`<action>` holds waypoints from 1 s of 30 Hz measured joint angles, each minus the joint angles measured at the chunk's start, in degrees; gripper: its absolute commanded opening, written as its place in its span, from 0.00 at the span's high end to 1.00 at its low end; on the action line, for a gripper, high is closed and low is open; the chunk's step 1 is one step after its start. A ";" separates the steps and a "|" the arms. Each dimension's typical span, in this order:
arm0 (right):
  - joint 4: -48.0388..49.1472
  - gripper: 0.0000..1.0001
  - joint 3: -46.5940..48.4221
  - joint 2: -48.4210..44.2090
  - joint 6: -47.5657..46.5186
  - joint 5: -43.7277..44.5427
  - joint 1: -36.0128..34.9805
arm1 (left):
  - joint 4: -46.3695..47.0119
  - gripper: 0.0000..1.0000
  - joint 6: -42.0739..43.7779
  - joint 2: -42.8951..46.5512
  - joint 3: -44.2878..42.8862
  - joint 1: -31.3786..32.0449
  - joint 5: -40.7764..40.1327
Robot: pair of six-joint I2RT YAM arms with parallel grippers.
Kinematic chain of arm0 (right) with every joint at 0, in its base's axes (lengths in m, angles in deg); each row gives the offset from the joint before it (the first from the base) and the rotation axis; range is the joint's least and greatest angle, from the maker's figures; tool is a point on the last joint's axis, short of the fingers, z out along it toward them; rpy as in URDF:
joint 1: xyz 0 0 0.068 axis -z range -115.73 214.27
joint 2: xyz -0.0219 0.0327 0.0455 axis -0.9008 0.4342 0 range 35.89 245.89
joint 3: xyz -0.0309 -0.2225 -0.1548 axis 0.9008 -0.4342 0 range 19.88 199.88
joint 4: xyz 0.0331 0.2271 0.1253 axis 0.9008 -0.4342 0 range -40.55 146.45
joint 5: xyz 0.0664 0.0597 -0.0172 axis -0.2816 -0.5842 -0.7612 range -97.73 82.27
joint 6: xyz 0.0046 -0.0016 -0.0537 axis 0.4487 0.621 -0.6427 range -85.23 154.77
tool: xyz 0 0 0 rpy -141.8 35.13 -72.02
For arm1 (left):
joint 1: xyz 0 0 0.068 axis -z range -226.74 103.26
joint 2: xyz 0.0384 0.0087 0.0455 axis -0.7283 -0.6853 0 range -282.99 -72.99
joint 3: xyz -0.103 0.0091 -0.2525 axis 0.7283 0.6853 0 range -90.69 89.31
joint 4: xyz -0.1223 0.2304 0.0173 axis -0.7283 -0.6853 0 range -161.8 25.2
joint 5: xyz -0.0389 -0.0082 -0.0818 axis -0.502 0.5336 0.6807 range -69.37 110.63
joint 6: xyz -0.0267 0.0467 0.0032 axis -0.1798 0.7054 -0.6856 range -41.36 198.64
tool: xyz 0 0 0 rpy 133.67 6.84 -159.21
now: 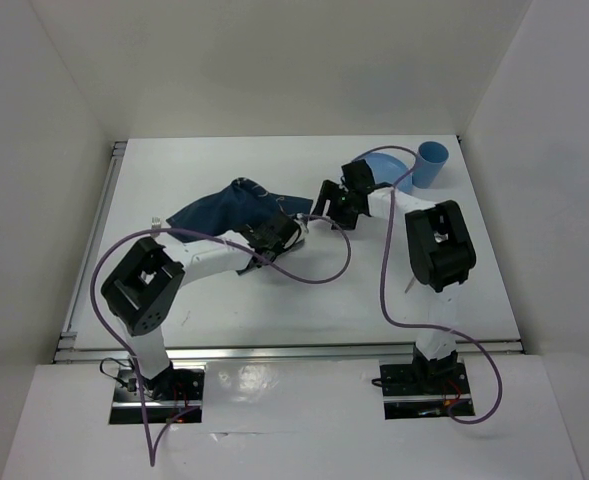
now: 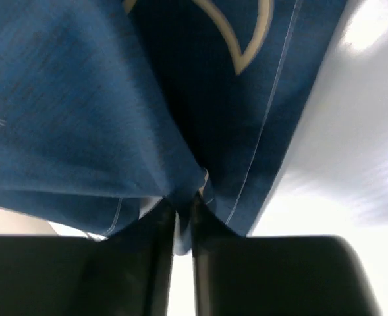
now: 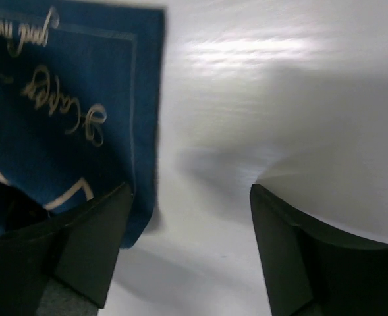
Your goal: Set the dinner table for one person
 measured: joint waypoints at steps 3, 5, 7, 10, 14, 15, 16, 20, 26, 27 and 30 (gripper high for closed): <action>-0.24 0.16 0.35 0.02 -2.43 -1.22 -3.54 | -1.40 1.00 -0.07 0.87 -0.04 -1.36 0.74; 0.02 0.16 0.22 -0.04 -3.37 -2.10 -6.01 | -3.58 1.00 -0.11 2.84 -0.24 -2.89 2.75; 1.81 0.16 -1.75 -0.83 -3.65 -3.39 -7.76 | -6.40 1.00 -0.15 5.86 -1.07 -5.07 5.55; 4.68 0.14 -7.41 -4.11 -4.00 -6.03 -8.22 | -10.43 1.00 -0.33 11.76 -3.89 -9.66 12.00; 8.02 0.11 -10.12 -5.35 -4.63 -8.33 -8.24 | -13.33 1.00 -0.50 17.88 -7.23 -13.94 18.25; 8.63 0.11 -9.86 -4.94 -4.68 -8.61 -8.46 | -13.81 1.00 -0.50 18.75 -7.76 -14.23 19.26; 8.74 0.11 -9.20 -4.35 -4.66 -8.85 -8.70 | -14.45 1.00 -0.50 19.28 -8.17 -14.23 20.15; 11.39 0.22 -3.48 0.87 -3.23 -10.21 -9.33 | -17.18 1.00 -0.48 19.39 -8.46 -13.90 22.10; 14.69 0.99 -0.74 6.45 1.77 -12.37 -9.11 | -19.82 1.00 0.13 19.69 -8.68 -14.08 21.92; 14.62 1.00 -0.90 6.71 2.86 -12.87 -8.79 | -20.11 1.00 0.57 19.96 -8.68 -14.19 21.27; 14.29 1.00 -2.43 5.35 4.17 -12.96 -7.61 | -20.33 1.00 3.41 21.18 -8.63 -15.45 18.38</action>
